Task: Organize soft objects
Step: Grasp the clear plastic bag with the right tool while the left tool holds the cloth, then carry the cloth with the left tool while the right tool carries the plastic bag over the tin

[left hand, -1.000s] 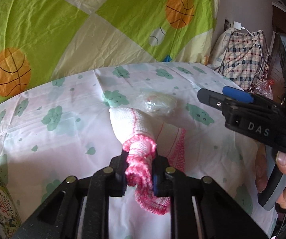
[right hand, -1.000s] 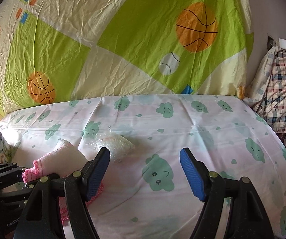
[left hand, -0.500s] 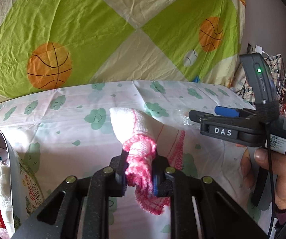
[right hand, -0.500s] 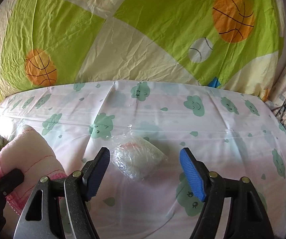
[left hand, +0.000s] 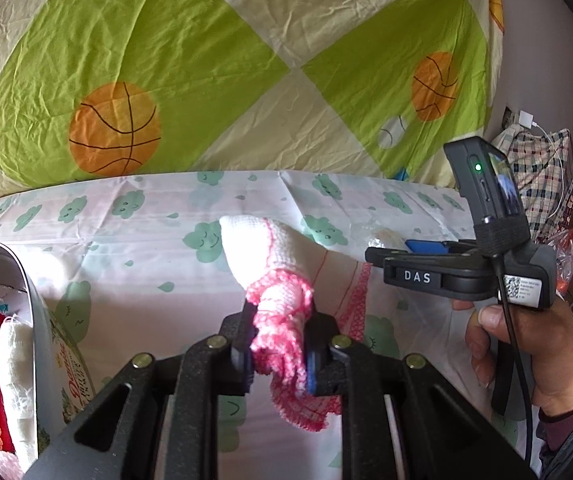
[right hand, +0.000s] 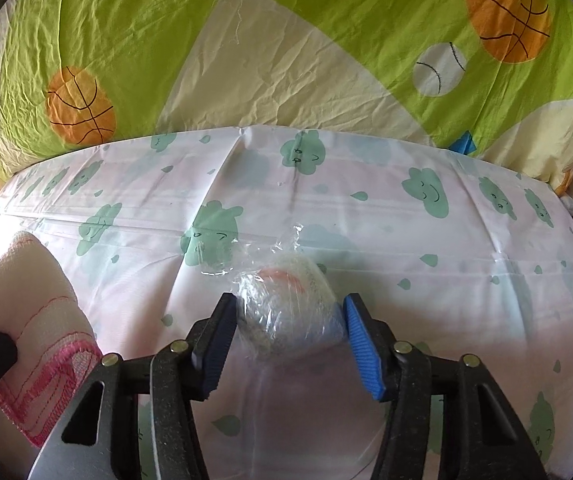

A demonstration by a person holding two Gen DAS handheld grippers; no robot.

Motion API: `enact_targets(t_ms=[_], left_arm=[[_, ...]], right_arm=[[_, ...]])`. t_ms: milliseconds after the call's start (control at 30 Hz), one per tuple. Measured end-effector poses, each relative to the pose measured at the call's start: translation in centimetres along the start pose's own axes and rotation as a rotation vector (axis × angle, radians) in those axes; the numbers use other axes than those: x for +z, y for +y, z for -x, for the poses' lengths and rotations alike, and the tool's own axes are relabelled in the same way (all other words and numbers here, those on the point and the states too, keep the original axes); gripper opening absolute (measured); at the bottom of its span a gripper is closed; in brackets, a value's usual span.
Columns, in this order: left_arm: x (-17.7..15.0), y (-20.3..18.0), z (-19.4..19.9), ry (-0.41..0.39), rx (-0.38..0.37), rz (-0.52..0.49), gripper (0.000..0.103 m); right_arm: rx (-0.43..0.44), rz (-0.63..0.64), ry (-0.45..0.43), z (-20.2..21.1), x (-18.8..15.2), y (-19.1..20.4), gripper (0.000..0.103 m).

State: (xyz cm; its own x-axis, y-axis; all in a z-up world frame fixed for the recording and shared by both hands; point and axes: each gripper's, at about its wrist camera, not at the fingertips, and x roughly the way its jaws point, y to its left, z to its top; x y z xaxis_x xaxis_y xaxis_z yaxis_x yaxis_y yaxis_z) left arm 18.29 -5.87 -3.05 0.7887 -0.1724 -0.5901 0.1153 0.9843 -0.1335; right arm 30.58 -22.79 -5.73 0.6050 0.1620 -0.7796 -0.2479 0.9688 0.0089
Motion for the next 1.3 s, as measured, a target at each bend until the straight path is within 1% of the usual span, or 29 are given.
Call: enact_targets(t_ms=[67, 200, 333, 500, 633, 867, 1033, 1167, 1300], left_arm=[[0.0, 0.1, 0.1, -0.008, 0.002, 0.006, 0.016], [-0.1, 0.1, 0.7, -0.041, 0.008, 0.0, 0.016], [-0.2, -0.1, 1.4, -0.077, 0.012, -0.013, 0.016], [-0.2, 0.1, 1.7, -0.088, 0.014, -0.01, 0.016], [-0.3, 0.1, 2.0, -0.099, 0.015, -0.008, 0.016], [-0.7, -0.3, 2.9, -0.131, 0.02, -0.027, 0.016], [-0.9, -0.1, 3.6, -0.154, 0.026, -0.015, 0.016], [-1.1, 0.1, 4.1, -0.17, 0.027, -0.002, 0.016], [-1.3, 0.3, 4.6, -0.184, 0.03, 0.004, 0.016]], right_arm=[[0.004, 0.003, -0.001, 0.0, -0.1, 0.0, 0.048], [0.011, 0.008, -0.001, 0.2, -0.3, 0.1, 0.045], [0.024, -0.007, -0.005, 0.8, -0.9, 0.0, 0.045], [0.035, -0.003, -0.014, 2.0, -2.1, 0.5, 0.045], [0.034, 0.001, -0.039, 3.0, -2.7, 0.9, 0.045], [0.024, 0.002, -0.091, 4.6, -3.6, 1.5, 0.045], [0.027, -0.006, -0.138, 6.1, -4.3, 1.9, 0.045], [0.029, -0.004, -0.184, 7.4, -5.1, 2.6, 0.045], [0.019, -0.008, -0.26, 9.2, -5.9, 3.1, 0.045]])
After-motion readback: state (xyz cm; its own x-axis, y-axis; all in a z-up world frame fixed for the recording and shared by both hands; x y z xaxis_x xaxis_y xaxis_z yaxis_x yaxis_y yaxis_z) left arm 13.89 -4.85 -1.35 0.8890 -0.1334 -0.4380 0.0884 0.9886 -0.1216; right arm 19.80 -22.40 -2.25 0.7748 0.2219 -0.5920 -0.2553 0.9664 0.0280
